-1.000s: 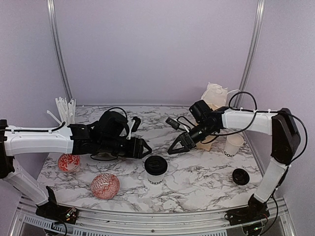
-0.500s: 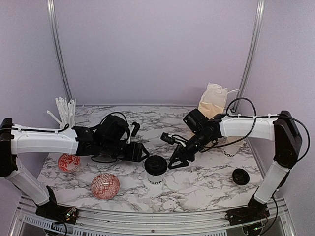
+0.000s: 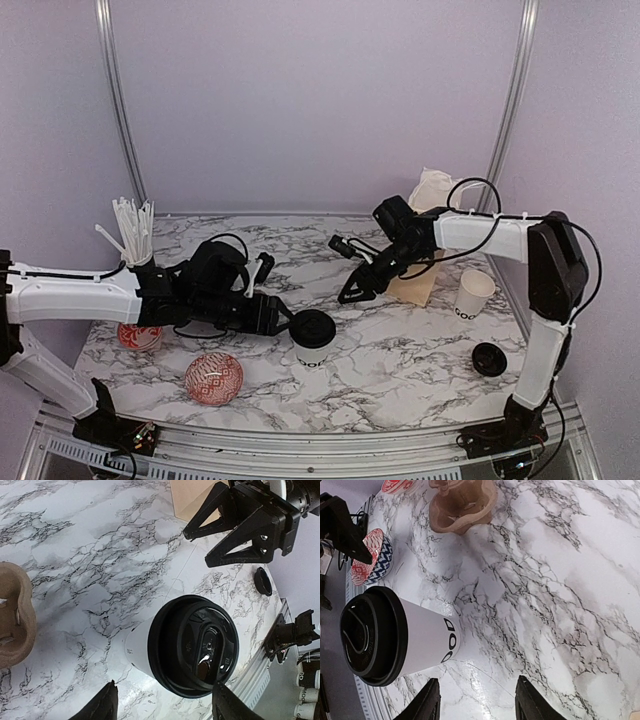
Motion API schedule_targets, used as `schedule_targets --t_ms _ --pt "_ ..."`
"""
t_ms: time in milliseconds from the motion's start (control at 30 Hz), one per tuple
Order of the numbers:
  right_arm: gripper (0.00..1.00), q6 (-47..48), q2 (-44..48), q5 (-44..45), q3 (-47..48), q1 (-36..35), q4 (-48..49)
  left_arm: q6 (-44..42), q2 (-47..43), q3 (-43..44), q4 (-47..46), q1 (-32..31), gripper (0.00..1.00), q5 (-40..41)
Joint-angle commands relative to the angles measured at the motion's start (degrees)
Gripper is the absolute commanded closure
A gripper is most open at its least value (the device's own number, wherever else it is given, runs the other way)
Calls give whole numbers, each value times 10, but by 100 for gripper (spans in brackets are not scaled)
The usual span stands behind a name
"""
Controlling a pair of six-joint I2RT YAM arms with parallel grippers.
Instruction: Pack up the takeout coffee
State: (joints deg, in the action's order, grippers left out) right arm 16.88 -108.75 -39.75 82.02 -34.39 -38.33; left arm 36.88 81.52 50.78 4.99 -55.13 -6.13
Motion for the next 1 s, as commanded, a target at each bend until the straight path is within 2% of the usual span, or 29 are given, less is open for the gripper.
schedule_targets --t_ms 0,167,400,767,967 --pt "50 0 22 -11 9 4 -22 -1 -34 -5 -1 -2 35 26" --pt "47 6 75 -72 -51 5 -20 27 -25 1 9 8 37 58" --pt "33 -27 127 -156 -146 -31 27 51 9 12 -17 16 48 38" --pt "39 -74 48 -198 -105 -58 29 38 42 35 -62 16 48 14" --pt "43 -93 31 -211 -99 -58 37 31 71 41 -70 17 53 -1"
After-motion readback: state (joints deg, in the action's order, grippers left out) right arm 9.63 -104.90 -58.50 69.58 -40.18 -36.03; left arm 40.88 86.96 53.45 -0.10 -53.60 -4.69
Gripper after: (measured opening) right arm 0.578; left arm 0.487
